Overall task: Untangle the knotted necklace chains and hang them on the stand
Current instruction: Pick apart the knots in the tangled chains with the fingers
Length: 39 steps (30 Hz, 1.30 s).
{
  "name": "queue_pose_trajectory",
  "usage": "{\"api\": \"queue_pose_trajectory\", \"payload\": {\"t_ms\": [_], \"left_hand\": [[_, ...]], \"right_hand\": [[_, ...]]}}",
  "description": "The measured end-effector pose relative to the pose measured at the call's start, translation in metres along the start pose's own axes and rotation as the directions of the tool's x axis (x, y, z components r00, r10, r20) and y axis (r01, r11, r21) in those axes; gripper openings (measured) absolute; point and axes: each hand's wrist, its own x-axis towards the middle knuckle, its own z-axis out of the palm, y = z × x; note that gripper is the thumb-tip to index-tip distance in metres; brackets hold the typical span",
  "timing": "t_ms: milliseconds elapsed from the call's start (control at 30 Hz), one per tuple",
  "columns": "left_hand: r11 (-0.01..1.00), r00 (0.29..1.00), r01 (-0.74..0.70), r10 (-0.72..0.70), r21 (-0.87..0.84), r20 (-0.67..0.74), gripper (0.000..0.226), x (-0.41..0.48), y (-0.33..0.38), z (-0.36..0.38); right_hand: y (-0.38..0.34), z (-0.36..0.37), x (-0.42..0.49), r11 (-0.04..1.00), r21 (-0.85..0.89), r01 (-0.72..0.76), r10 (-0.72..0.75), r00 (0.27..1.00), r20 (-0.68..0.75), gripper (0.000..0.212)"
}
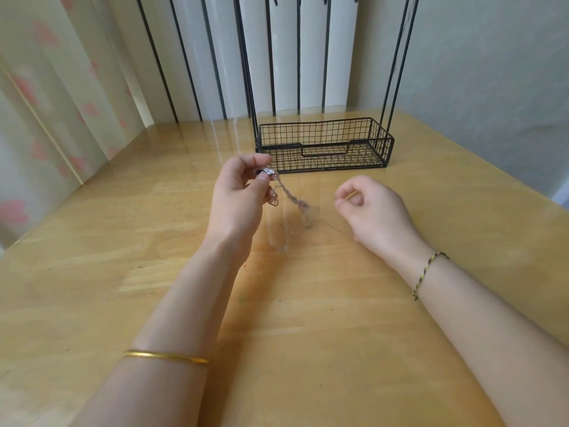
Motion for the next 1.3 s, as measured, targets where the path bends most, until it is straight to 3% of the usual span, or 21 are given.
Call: {"api": "queue_pose_trajectory", "payload": {"t_ms": [133, 267, 367, 500, 667, 833, 1033, 1133, 1300], "left_hand": [[1.000, 0.989, -0.020, 0.021, -0.007, 0.146, 0.025, -0.007, 0.003, 0.007], [1.000, 0.973, -0.024, 0.024, -0.004, 0.231, 0.025, -0.010, 0.004, 0.012], [0.999, 0.965, -0.031, 0.033, -0.011, 0.260, 0.024, -0.011, 0.004, 0.014], [0.999, 0.955, -0.038, 0.039, -0.010, 0.294, 0.022, -0.013, 0.005, 0.016], [0.999, 0.949, -0.045, 0.040, 0.009, 0.313, 0.021, -0.014, 0.004, 0.018], [1.000, 0.948, -0.010, 0.014, -0.013, 0.319, 0.021, -0.014, 0.005, 0.019], [0.979, 0.929, 0.166, -0.115, -0.119, 0.352, 0.027, -0.013, 0.006, 0.018], [0.976, 0.924, 0.187, -0.138, -0.109, 0.356, 0.031, -0.013, 0.007, 0.019], [0.994, 0.941, 0.102, -0.088, -0.026, 0.326, 0.032, -0.013, 0.007, 0.018]], "right_hand": [[-0.007, 0.000, -0.003, 0.989, -0.106, 0.107, -0.116, 0.989, -0.090, 0.015], [-0.021, -0.003, -0.007, 0.947, 0.292, 0.133, -0.123, 0.991, -0.054, 0.016], [-0.023, -0.003, -0.007, 0.888, 0.446, 0.112, -0.127, 0.992, 0.003, 0.016], [-0.023, -0.007, -0.004, 0.897, 0.408, 0.170, -0.160, 0.985, -0.058, 0.013], [-0.023, -0.008, -0.005, 0.905, 0.379, 0.194, -0.206, 0.979, -0.008, 0.010], [-0.021, -0.006, -0.003, 0.921, 0.318, 0.224, -0.218, 0.974, -0.056, 0.009], [-0.022, -0.007, -0.004, 0.927, 0.294, 0.234, -0.205, 0.971, -0.126, 0.005], [-0.022, -0.007, -0.005, 0.905, 0.369, 0.213, -0.178, 0.976, -0.128, 0.008], [-0.026, -0.006, -0.008, 0.843, 0.525, 0.115, -0.081, 0.993, -0.088, 0.009]]}}
